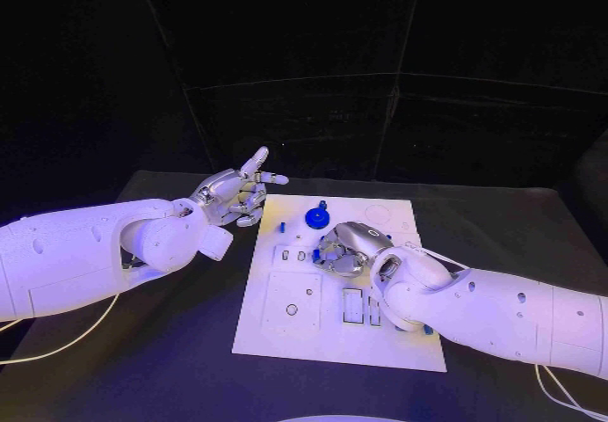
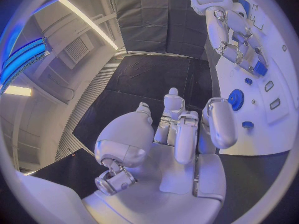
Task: Assemble the parts on the task board
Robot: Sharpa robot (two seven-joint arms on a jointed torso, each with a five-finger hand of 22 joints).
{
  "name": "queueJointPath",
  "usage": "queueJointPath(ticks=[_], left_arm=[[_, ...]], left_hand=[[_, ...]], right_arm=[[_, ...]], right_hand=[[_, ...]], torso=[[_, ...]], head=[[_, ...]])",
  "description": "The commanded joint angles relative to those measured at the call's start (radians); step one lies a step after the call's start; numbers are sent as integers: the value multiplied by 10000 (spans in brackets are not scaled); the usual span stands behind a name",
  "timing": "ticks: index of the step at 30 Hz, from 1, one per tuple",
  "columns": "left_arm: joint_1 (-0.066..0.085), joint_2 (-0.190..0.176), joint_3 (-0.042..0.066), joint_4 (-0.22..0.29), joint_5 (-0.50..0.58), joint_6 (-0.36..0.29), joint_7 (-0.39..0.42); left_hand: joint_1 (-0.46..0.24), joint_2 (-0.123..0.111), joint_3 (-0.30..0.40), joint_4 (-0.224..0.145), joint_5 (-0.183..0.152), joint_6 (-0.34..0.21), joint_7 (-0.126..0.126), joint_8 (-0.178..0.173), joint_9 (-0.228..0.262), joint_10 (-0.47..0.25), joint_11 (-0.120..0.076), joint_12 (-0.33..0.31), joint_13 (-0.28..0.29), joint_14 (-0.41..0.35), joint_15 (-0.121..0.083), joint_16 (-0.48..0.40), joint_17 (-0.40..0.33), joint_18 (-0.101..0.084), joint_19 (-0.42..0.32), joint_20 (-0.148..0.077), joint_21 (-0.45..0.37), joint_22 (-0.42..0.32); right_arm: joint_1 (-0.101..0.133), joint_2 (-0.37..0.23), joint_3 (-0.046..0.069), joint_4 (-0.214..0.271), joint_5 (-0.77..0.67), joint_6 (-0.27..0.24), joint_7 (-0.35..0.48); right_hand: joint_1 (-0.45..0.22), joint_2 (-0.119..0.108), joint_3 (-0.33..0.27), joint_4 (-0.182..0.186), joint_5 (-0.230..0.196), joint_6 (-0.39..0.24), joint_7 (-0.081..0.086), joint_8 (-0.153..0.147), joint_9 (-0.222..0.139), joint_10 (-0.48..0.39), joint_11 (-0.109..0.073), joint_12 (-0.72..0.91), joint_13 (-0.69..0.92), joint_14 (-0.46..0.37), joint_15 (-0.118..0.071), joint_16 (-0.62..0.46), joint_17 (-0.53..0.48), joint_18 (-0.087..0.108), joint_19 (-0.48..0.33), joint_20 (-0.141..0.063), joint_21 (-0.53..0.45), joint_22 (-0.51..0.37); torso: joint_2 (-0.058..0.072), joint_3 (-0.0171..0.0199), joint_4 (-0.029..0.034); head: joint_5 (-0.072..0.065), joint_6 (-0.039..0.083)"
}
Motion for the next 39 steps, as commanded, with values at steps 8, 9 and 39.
queueJointPath(ticks=[8,9,39], left_arm=[[13,7,7,0,-68,134,19],[13,8,7,-3,-68,135,18],[13,-25,7,-19,-237,123,-16]], left_hand=[[75,-17,3,-61,35,-66,29,-35,14,-90,4,-27,-13,1056,42,30,2634,104,-90,3,-59,-12],[75,-17,3,-61,35,-66,29,-35,14,-90,4,-27,-13,1056,42,30,2634,104,-90,3,-59,-12],[110,-169,-119,-164,20,-84,43,-54,26,-186,20,-105,-126,1056,58,30,2634,105,-105,19,-69,-22]], right_arm=[[13,8,0,47,-79,-37,27],[13,8,0,56,-79,-49,36],[16,-548,7,827,-541,-530,-233]], right_hand=[[9,-158,-120,30,-31,-84,11,-57,-2,-65,12,-72,-27,-35,80,-70,-34,-20,-64,12,-56,957],[9,-158,-120,30,-31,-84,11,-57,-2,-65,12,-72,-27,-35,80,-70,-34,-20,-64,12,-56,957],[92,-477,-888,219,136,-1318,268,-220,-76,-506,246,-428,-375,-99,268,-180,-211,57,-328,169,-282,651]], torso=[[-1,3,0],[-2,3,2],[-25,-1,-11]], head=[[6,0],[10,1],[1,49]])
